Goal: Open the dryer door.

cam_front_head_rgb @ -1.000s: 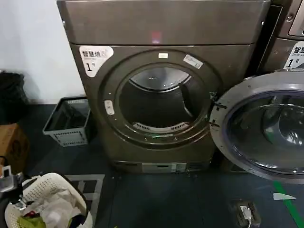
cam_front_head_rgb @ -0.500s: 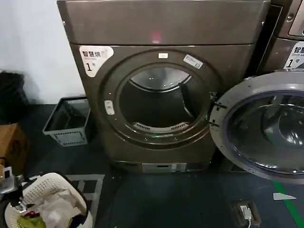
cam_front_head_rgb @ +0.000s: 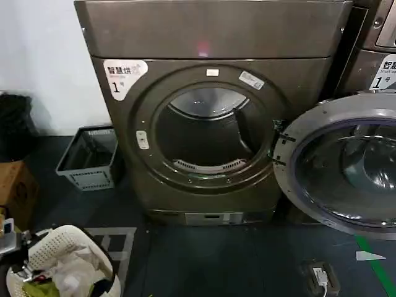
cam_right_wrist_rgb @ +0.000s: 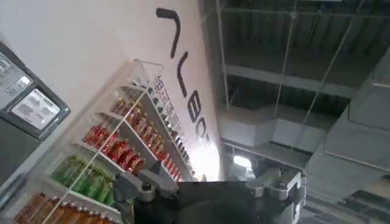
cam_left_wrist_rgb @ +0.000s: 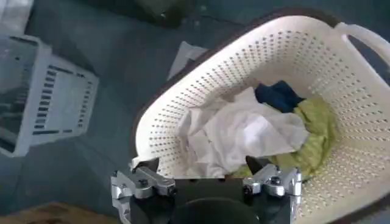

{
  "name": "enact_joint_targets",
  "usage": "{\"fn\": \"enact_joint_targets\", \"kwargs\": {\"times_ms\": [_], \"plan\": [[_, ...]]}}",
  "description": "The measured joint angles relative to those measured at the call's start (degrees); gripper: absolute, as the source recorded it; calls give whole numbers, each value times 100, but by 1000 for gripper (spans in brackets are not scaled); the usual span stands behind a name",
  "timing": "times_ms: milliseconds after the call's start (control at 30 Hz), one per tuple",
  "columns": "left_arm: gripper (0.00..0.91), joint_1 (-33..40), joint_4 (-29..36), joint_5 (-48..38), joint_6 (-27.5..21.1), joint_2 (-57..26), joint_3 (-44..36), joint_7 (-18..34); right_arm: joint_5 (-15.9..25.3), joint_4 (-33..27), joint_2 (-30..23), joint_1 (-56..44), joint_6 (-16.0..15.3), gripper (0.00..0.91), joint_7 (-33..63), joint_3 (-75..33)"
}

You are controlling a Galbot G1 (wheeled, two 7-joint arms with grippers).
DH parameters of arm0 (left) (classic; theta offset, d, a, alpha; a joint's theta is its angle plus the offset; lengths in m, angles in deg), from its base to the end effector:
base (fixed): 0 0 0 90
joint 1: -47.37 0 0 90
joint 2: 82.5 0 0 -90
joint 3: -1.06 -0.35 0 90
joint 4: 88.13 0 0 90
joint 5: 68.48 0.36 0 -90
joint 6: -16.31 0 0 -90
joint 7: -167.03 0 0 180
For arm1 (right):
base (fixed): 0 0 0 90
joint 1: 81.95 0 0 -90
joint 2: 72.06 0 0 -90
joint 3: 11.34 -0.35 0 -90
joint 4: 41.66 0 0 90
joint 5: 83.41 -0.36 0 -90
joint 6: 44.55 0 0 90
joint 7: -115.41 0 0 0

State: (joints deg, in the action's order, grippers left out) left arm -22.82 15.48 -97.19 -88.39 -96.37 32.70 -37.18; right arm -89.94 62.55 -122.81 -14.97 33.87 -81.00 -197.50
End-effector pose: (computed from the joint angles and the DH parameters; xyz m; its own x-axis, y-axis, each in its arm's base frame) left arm 0.2491 0.3290 -0.1500 -0.3850 -0.0386 0.9221 0.8317 0.4187 0.3647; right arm -0.0278 -0.4342 0.0302 -0.4479 0.7083 -0.5456 0.8738 0.2177 -0.4348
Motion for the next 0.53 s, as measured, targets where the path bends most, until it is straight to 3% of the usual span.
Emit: {"fn": "enact_joint_targets", "kwargs": {"times_ms": [533], "plan": [[907,3,-51,361,92,-119,-23,-263,9,-29,5,36,22,907,-4,11]]}}
